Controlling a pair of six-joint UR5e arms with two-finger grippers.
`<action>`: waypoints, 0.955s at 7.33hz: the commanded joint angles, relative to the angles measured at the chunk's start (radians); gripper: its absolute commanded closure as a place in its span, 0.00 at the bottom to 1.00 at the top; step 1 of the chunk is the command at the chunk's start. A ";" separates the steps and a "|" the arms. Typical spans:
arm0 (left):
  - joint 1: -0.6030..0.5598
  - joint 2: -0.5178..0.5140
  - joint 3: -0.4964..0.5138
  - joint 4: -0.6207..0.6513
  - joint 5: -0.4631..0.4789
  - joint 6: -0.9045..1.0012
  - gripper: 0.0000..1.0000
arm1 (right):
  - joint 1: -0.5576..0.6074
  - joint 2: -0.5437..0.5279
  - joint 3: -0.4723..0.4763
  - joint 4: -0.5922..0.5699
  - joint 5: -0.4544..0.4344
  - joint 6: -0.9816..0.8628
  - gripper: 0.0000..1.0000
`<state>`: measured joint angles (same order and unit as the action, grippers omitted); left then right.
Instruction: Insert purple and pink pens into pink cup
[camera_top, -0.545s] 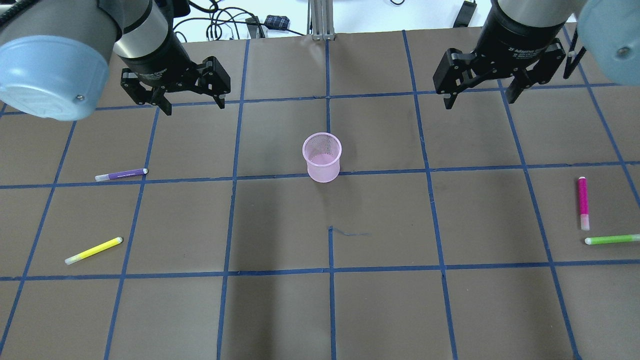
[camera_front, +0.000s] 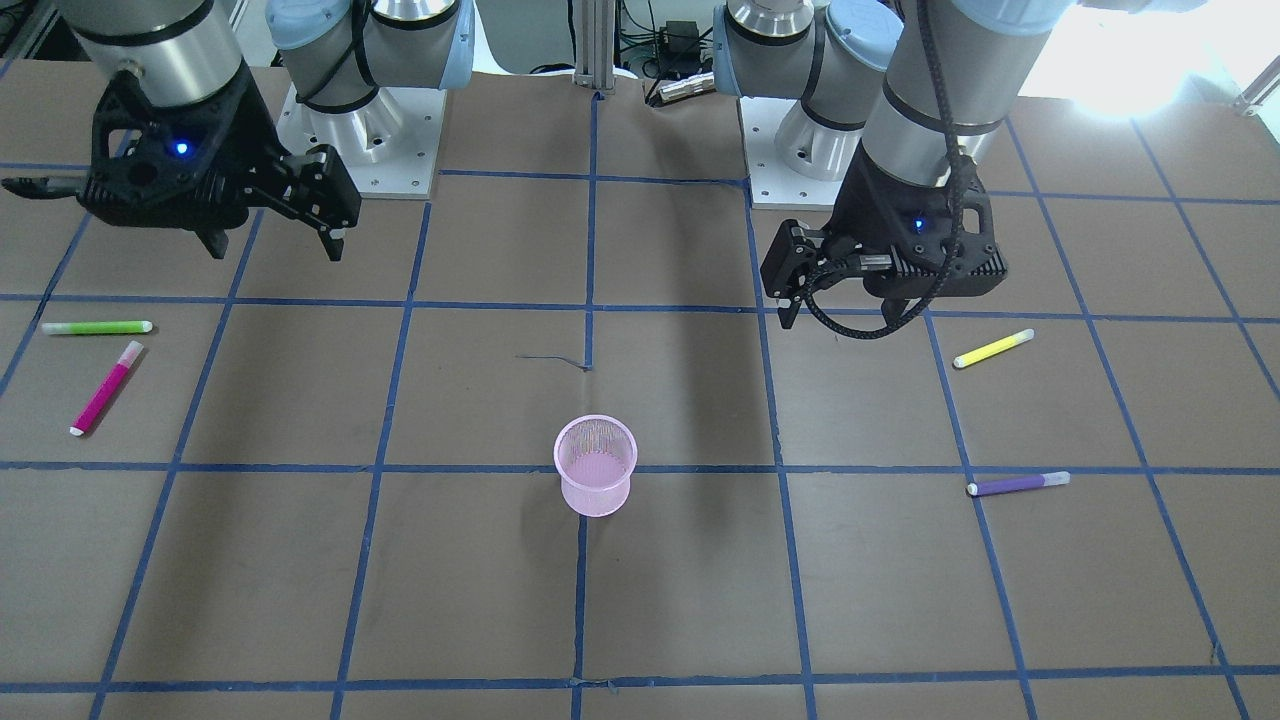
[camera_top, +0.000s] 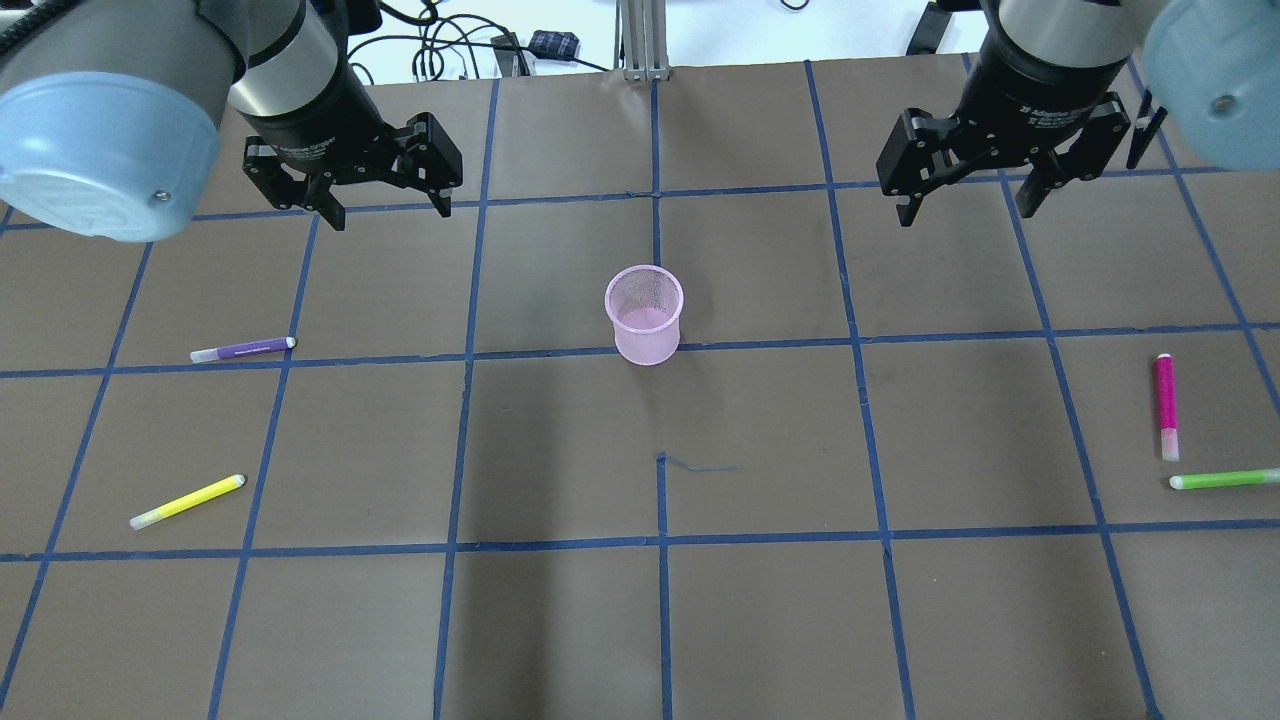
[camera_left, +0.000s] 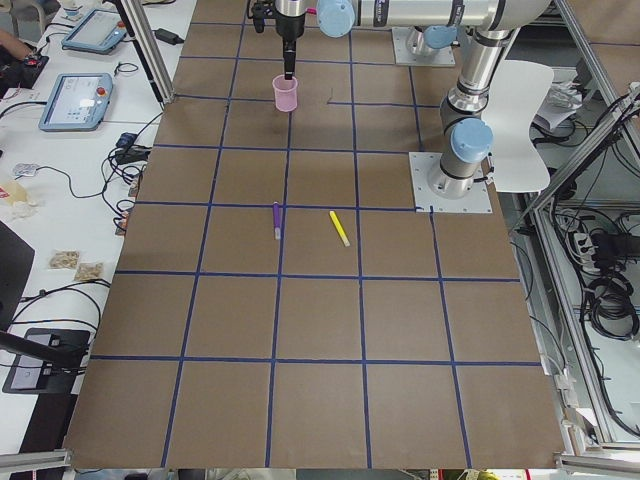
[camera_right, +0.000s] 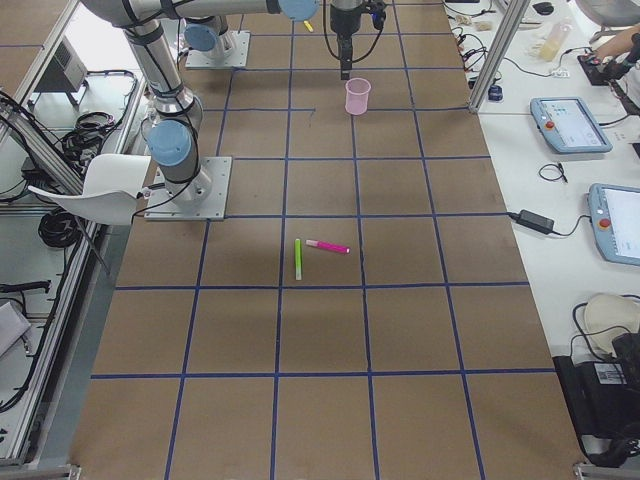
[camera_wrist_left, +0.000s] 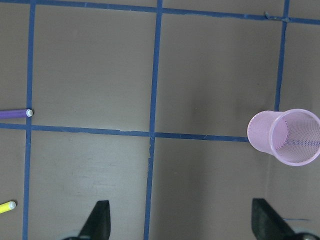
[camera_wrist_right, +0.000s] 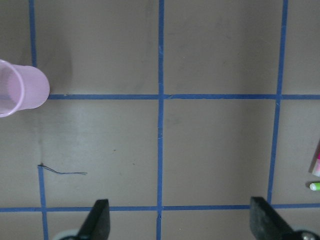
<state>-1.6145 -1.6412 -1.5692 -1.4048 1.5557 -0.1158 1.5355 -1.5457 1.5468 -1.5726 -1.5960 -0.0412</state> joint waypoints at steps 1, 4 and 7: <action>0.002 -0.011 0.000 0.001 -0.002 0.069 0.00 | -0.156 0.087 0.015 -0.073 -0.005 -0.224 0.00; 0.014 -0.023 -0.035 0.000 -0.002 0.354 0.00 | -0.311 0.192 0.047 -0.193 -0.042 -0.429 0.00; 0.155 -0.032 -0.126 0.001 -0.009 0.633 0.00 | -0.500 0.310 0.128 -0.341 -0.071 -0.613 0.00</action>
<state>-1.5257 -1.6650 -1.6656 -1.4039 1.5508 0.3758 1.1045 -1.2852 1.6298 -1.8487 -1.6654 -0.5870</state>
